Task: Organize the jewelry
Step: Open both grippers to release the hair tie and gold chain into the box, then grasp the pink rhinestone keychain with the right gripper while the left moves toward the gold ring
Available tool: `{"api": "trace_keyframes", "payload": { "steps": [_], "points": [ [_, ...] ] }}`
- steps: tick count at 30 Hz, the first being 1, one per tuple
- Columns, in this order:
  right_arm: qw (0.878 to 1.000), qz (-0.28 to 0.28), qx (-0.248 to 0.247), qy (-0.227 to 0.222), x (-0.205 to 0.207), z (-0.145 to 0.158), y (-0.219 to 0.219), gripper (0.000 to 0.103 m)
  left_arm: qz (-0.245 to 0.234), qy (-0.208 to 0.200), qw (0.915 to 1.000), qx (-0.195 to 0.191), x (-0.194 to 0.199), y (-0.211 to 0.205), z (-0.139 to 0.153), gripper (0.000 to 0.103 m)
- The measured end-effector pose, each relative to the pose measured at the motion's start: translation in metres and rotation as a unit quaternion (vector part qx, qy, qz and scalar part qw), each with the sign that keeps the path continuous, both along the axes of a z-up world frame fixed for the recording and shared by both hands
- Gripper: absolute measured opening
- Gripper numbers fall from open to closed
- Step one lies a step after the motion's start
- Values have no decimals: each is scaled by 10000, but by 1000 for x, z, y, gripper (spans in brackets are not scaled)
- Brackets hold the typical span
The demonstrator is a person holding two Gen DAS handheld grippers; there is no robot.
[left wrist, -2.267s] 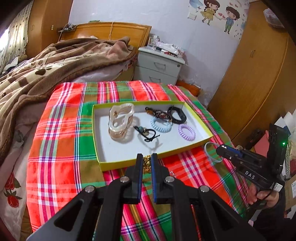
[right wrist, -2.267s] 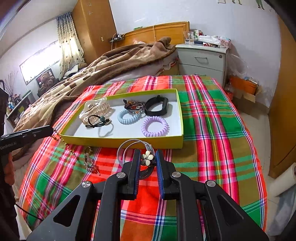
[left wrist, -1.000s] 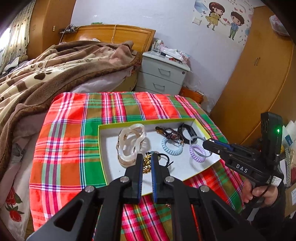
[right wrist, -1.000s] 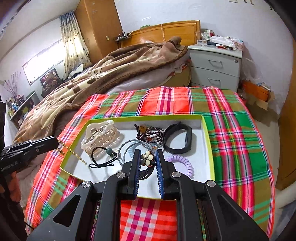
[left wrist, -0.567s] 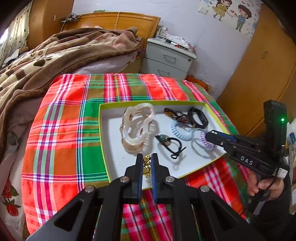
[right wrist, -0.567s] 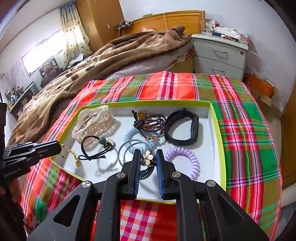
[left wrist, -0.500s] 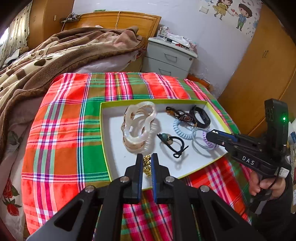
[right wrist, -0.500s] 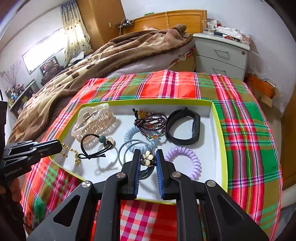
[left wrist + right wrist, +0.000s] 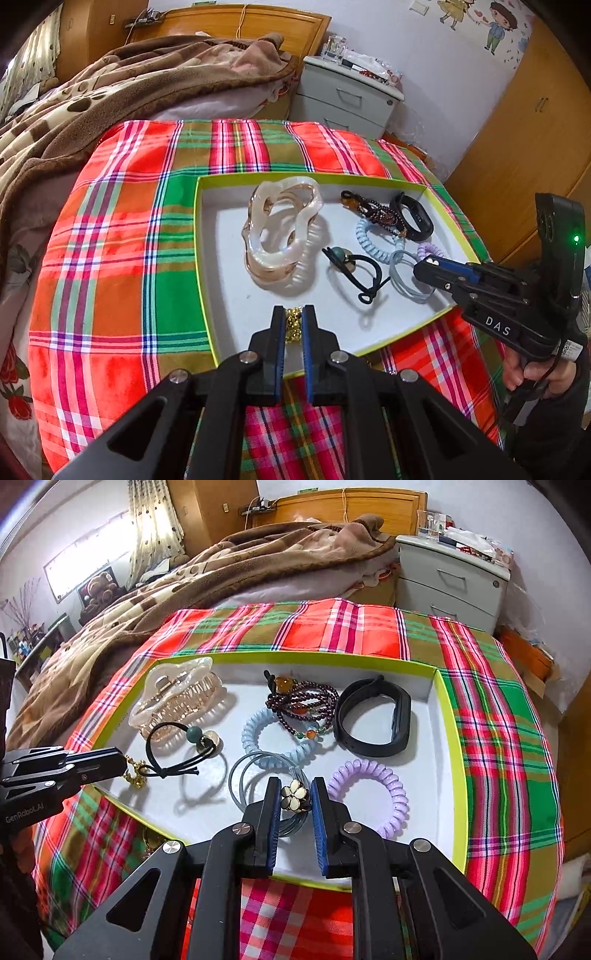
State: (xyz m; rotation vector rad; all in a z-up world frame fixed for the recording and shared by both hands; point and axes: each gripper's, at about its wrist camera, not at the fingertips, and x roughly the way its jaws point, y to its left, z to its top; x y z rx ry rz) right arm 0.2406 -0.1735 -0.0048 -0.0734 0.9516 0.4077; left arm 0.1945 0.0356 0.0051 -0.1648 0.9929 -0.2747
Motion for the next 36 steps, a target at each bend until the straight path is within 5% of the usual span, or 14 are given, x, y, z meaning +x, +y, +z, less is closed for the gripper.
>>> {"api": "trace_keyframes", "payload": {
  "steps": [13, 20, 36],
  "points": [
    [9999, -47, -58, -68, -3, 3, -3, 18, 7, 28, 10000, -18, 0, -1, 0, 22],
    [9999, -56, 61, -121, -6, 7, -5, 37, -25, -51, 10000, -65, -4, -2, 4, 27],
    [9977, 349, 471, -344, -54, 27, 1, 37, 115, -348, 9993, -69, -46, 3, 24, 41]
  ]
}}
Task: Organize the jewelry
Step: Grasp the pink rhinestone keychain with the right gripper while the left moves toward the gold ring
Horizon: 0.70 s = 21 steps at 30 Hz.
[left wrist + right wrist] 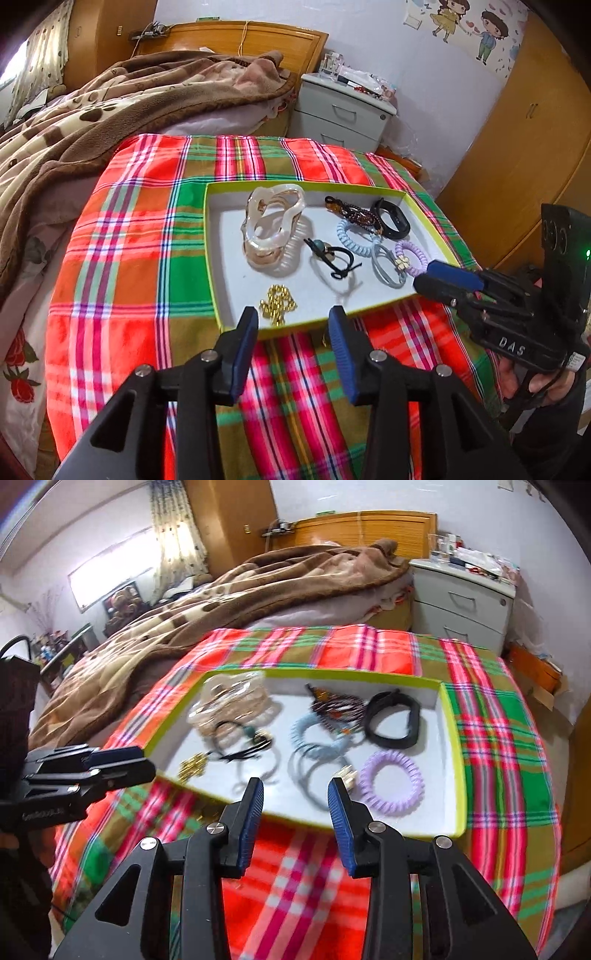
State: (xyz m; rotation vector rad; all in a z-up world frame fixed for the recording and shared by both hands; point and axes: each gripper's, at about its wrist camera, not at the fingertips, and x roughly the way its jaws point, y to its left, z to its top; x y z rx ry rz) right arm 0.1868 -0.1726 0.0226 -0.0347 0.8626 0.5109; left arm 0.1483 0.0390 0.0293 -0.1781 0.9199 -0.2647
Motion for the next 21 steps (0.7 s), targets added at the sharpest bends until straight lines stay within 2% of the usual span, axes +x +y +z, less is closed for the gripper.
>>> {"api": "trace_keyframes", "payload": {
  "steps": [10, 21],
  "points": [
    [9968, 783, -51, 149, -30, -18, 32, 37, 190, -47, 9998, -86, -29, 17, 2, 42],
    [9939, 988, -371, 327, -30, -37, 55, 38, 242, 48, 9996, -154, -43, 25, -8, 42]
  ]
}}
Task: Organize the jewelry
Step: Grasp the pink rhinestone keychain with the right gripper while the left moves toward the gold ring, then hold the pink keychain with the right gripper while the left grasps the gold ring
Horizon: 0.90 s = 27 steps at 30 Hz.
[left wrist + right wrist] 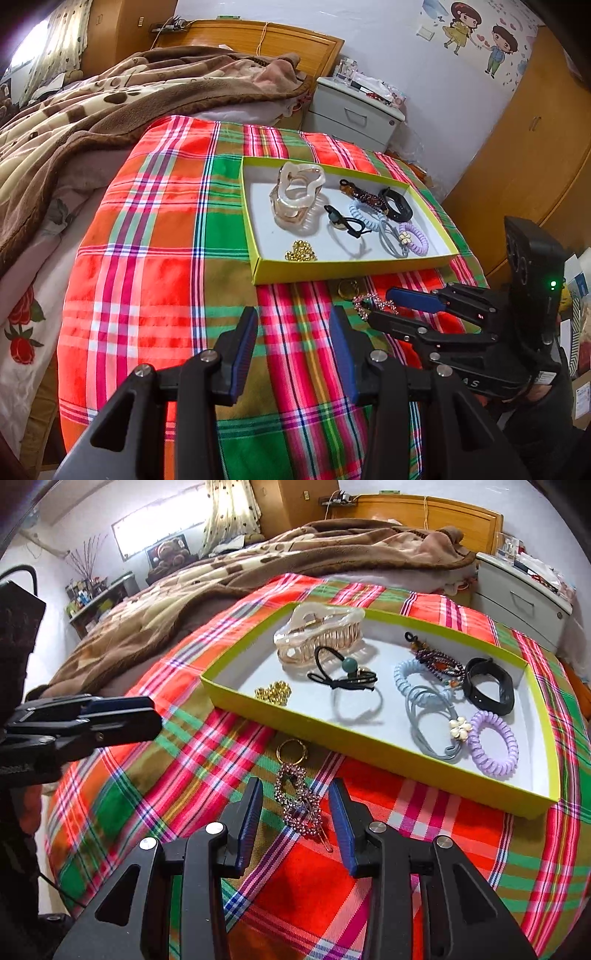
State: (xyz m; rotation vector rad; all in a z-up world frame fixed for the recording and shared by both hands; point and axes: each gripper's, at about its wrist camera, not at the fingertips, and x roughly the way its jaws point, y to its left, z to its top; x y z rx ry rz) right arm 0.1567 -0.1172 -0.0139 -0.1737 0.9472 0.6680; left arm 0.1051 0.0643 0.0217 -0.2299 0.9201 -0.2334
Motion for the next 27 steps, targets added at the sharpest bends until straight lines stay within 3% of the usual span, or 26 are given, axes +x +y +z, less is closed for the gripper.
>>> {"api": "trace_keyframes", "payload": {
  "steps": [15, 17, 20, 27],
  "points": [
    [9971, -3, -674, -348, -10, -7, 15, 37, 146, -106, 9985, 521, -7, 0, 4, 42],
    [9968, -44, -689, -411, -13, -7, 13, 22, 122, -110, 9983, 563, -6, -2, 4, 42],
    [9962, -142, -722, -466, -16, -6, 7, 21, 108, -121, 9965, 823, -4, -10, 5, 42],
    [9978, -356, -374, -418, -15, 2, -21, 11, -54, -70, 9968, 792, 4, -29, 3, 42]
  ]
}}
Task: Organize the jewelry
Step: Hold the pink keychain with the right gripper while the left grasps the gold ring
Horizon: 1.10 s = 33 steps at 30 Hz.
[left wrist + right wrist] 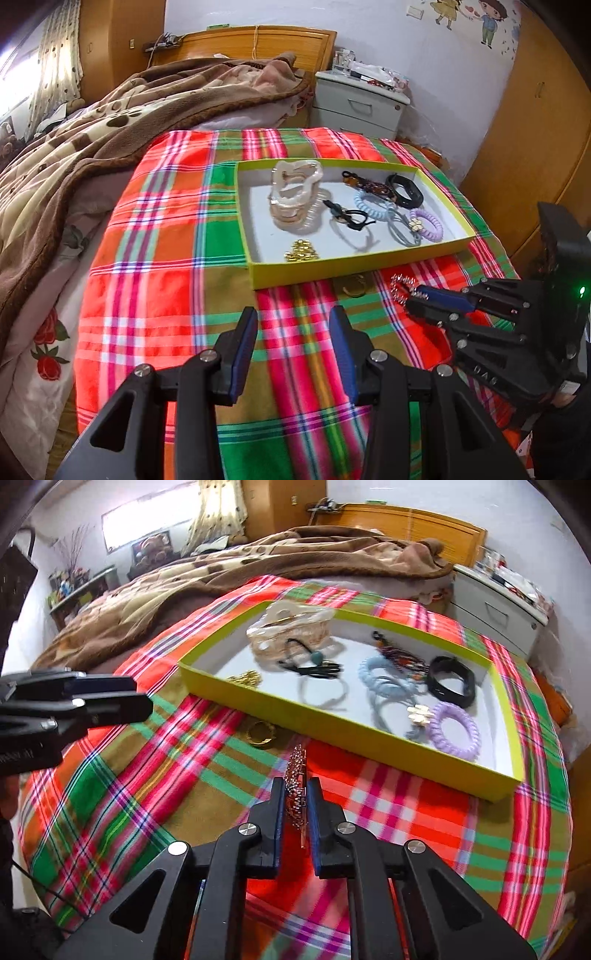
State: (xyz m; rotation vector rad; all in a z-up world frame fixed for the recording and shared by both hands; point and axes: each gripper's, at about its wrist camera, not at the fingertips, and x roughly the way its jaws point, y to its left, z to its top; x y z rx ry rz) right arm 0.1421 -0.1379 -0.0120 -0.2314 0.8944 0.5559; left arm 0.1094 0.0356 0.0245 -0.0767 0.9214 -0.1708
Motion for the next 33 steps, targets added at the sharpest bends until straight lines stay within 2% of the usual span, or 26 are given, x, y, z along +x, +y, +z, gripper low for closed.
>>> {"api": "trace_keyframes", "payload": {
  "steps": [14, 22, 31, 33],
  "points": [
    [9974, -647, 320, -93, 3, 10, -57, 11, -327, 111, 9993, 138, 10, -36, -5, 42],
    [9937, -1022, 450, -134, 4, 12, -91, 11, -466, 289, 9985, 13, 18, -51, -15, 42],
    [9902, -1263, 547, -217, -1, 15, -116, 11, -280, 396, 9986, 216, 37, -64, -29, 42],
    [9898, -1291, 542, -262, -2, 16, -119, 11, -165, 399, 9984, 365, 40, -66, -31, 42]
  ]
}}
